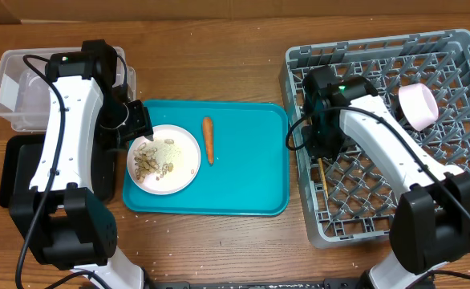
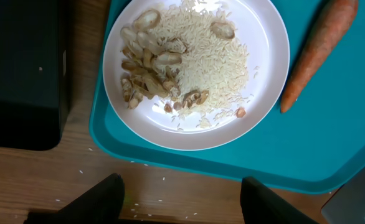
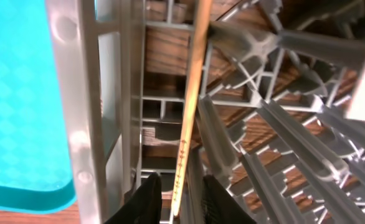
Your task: Sort waste into correct bins and load items into the dishwasher
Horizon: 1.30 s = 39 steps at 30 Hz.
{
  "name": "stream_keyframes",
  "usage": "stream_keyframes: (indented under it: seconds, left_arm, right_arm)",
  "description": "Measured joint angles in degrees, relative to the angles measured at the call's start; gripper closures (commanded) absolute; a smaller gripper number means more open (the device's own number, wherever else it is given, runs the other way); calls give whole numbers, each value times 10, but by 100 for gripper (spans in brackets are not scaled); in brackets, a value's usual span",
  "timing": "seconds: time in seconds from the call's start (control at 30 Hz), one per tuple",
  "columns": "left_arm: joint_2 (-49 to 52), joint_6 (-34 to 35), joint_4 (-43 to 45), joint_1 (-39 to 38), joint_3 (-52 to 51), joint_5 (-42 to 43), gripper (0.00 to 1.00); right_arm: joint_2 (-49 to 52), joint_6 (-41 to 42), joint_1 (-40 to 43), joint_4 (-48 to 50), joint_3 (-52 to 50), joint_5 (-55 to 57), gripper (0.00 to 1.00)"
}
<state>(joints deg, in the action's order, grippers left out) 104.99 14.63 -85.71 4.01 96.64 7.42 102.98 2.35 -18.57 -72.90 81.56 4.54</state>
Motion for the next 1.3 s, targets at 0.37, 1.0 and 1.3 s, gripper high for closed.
stream_keyframes:
  seconds: [0.37,1.0,1.3]
  left_arm:
    - [0,0,22,-9,0,21,37]
    - [9,127,206,-280,0,-42,22]
    - [84,185,225,-271,0,-67,21]
  right_arm:
    - [-131,41,0,15,122,-108,0]
    - [-156,36,50,-79,125,-168,0]
    - [-156,62,50,-105,125,-87,0]
